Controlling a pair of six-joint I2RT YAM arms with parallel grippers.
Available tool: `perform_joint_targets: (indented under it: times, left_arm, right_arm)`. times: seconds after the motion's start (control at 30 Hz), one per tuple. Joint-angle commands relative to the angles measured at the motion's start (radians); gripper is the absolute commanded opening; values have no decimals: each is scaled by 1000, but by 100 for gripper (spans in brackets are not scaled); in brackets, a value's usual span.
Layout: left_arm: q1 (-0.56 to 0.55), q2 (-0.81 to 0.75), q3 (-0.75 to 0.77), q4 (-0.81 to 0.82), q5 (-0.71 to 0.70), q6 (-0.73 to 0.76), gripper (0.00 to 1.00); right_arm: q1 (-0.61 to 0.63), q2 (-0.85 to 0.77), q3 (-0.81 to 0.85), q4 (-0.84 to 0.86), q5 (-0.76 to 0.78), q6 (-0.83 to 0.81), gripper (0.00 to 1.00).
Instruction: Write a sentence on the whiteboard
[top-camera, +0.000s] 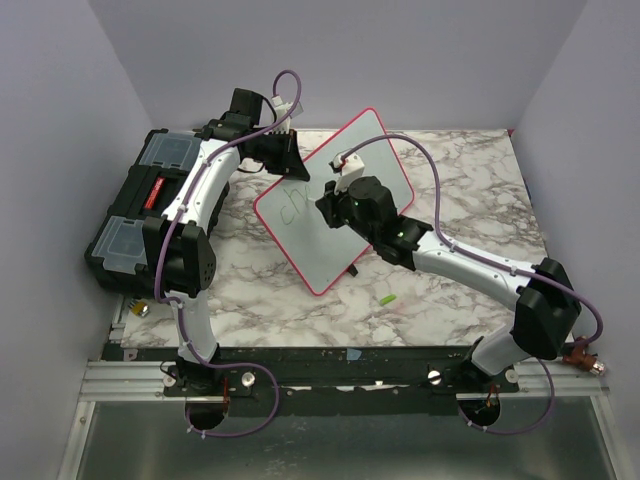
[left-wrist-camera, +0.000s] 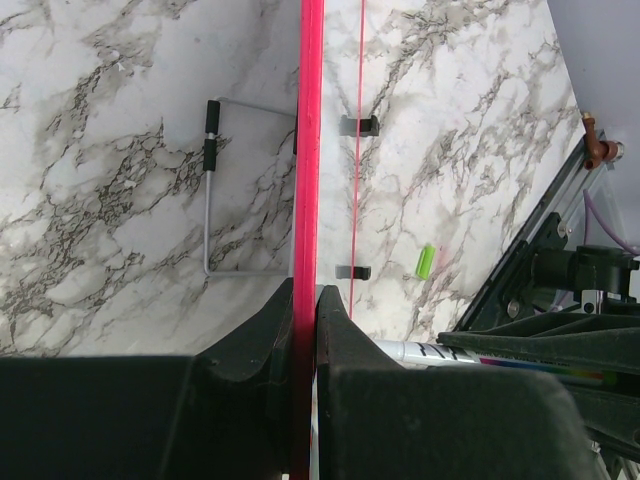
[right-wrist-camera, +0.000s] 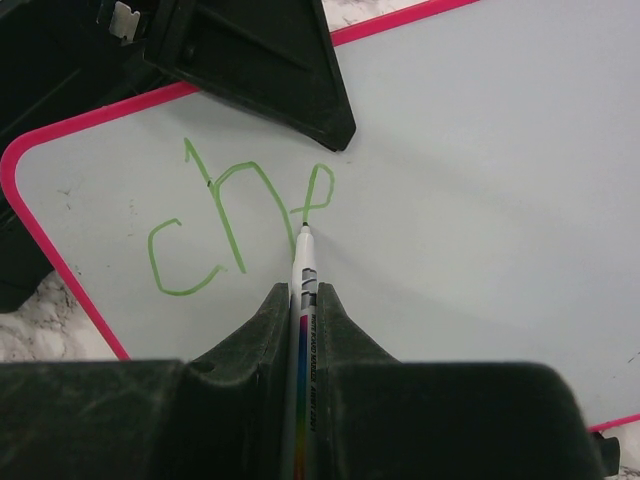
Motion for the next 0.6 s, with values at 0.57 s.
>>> perform_joint_targets:
  times: [0.57]
  left_arm:
    - [-3, -39, 14, 24, -151, 86, 0]
  right_arm:
    - [1, 38, 61, -130, 127, -34, 1]
